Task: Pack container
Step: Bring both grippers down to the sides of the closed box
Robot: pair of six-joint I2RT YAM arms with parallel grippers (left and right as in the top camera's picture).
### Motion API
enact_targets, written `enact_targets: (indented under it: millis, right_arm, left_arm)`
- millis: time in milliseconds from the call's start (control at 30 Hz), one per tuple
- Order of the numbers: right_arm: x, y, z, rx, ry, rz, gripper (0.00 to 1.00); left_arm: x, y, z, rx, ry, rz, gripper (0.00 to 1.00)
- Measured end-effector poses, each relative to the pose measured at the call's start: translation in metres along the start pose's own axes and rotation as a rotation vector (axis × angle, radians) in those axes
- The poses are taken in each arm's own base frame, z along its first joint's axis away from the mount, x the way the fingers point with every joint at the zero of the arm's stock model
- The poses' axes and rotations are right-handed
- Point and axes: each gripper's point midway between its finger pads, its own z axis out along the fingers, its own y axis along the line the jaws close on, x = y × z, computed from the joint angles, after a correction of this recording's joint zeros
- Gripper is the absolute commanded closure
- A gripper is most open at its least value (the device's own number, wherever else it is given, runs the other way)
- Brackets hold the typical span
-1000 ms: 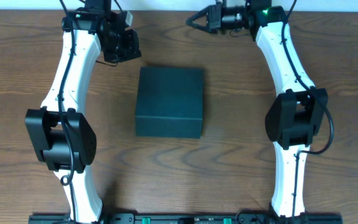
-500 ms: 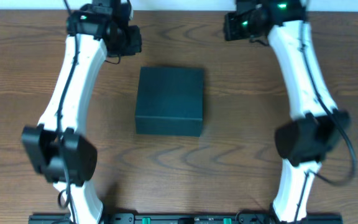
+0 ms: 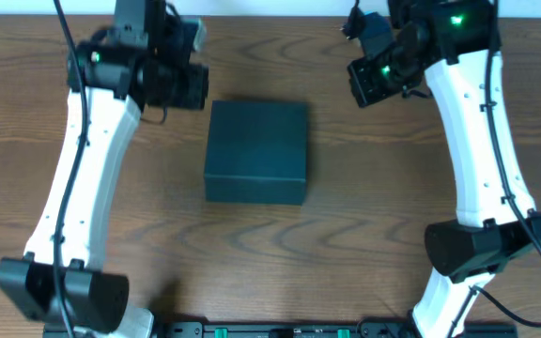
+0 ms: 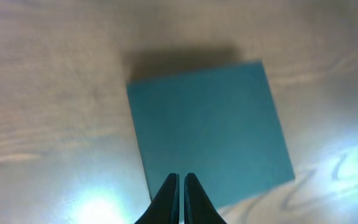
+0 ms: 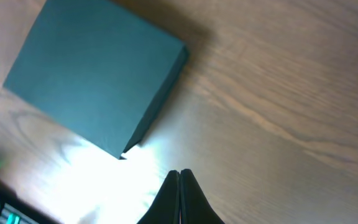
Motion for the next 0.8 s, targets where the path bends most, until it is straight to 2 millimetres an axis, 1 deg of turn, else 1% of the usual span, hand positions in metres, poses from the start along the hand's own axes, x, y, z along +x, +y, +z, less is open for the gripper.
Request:
enact_targets:
  millis: [67,133,167,200,233,267,300,333,367,467,533,600,733,800]
  right_arm:
    - [0.002,0.009,0.005,-0.009,0.015,-0.024,0.98]
    - [0.009,0.018,0.018,-0.019,0.046,-0.049,0.98]
    - [0.015,0.024,0.029,-0.026,0.072,-0.062,0.98]
    - [0.024,0.030,0.045,-0.033,0.110,-0.075,0.98]
    - [0.034,0.033,0.059,-0.038,0.151,-0.081,0.99]
    - [0.043,0.035,0.073,-0.044,0.185,-0.083,0.98]
    - [0.057,0.036,0.092,-0.057,0.236,-0.077,0.99]
    - [0.066,0.037,0.101,-0.065,0.264,-0.070,0.98]
    - [0.077,0.040,0.115,-0.091,0.294,-0.049,0.98]
    - [0.088,0.048,0.132,-0.152,0.313,-0.010,0.99]
    - [0.089,0.052,0.136,-0.178,0.299,0.010,0.99]
    - [0.088,0.057,0.131,-0.189,0.268,0.024,0.99]
    - [0.085,0.071,0.100,-0.205,0.146,0.025,0.98]
    - [0.091,0.088,0.083,-0.222,0.062,0.013,0.98]
  left_arm:
    - [0.014,0.002,0.010,0.008,0.010,0.001,0.94]
    - [0.027,0.005,0.022,0.012,0.024,-0.001,0.94]
    - [0.033,0.007,0.028,0.014,0.036,-0.005,0.94]
    - [0.041,0.007,0.035,0.025,0.056,-0.011,0.94]
    - [0.045,0.007,0.039,0.034,0.064,-0.014,0.94]
    - [0.047,0.006,0.042,0.047,0.064,-0.015,0.94]
    - [0.048,0.003,0.046,0.069,0.063,-0.015,0.94]
    - [0.049,0.001,0.048,0.086,0.064,-0.016,0.94]
    - [0.051,-0.003,0.051,0.115,0.067,-0.018,0.94]
    - [0.053,-0.009,0.060,0.172,0.082,-0.025,0.94]
    - [0.054,-0.011,0.067,0.198,0.094,-0.032,0.94]
    - [0.054,-0.012,0.074,0.218,0.102,-0.036,0.94]
    - [0.051,-0.017,0.079,0.256,0.096,-0.035,0.94]
    - [0.051,-0.022,0.080,0.294,0.099,-0.033,0.94]
